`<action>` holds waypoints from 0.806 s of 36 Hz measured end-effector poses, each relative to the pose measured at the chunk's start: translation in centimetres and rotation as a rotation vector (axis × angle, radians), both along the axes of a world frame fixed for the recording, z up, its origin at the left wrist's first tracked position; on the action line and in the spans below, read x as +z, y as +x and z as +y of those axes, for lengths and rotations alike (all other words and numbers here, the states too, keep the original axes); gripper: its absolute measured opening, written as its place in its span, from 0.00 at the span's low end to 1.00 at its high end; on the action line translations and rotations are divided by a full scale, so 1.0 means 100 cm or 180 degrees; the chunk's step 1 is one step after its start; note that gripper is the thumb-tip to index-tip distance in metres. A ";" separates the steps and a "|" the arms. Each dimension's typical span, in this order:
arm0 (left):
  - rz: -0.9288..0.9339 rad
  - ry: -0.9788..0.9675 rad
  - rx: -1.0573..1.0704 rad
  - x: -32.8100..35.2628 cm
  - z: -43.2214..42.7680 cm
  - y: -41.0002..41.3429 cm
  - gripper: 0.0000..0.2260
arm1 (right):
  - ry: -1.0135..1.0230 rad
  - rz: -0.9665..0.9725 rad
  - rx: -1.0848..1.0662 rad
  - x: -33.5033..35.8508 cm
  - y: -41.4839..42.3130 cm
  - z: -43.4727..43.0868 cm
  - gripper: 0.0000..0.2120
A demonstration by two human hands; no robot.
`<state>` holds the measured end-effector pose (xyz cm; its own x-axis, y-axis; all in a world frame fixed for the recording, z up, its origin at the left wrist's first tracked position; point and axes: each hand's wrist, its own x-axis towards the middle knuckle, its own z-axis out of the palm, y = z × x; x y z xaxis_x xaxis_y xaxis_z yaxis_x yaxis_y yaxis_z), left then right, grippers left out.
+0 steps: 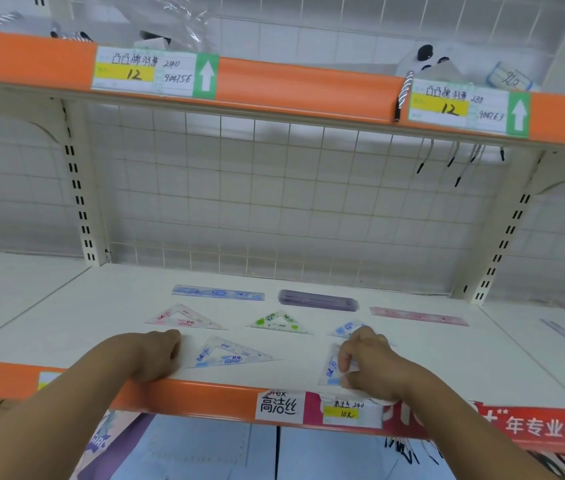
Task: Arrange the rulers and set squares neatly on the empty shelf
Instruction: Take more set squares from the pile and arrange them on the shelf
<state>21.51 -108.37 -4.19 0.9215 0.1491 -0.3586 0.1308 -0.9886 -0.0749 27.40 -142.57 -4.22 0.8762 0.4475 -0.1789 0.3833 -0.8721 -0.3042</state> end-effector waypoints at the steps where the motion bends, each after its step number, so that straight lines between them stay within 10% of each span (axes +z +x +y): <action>1: 0.0008 0.0000 0.0005 0.000 0.000 0.000 0.05 | 0.0043 0.0023 -0.0005 -0.001 0.000 -0.001 0.08; 7: 0.0031 0.0065 -0.0071 0.001 0.001 0.001 0.05 | 0.0216 0.0068 0.0030 -0.003 -0.004 -0.003 0.05; 19: 0.0043 0.0034 0.0003 0.001 0.003 0.002 0.05 | 0.0574 0.0181 -0.0216 0.007 -0.003 -0.022 0.35; 29: -0.0902 -0.0601 0.0090 0.011 -0.035 0.013 0.04 | 0.0382 -0.0035 -0.0171 0.006 0.007 -0.044 0.33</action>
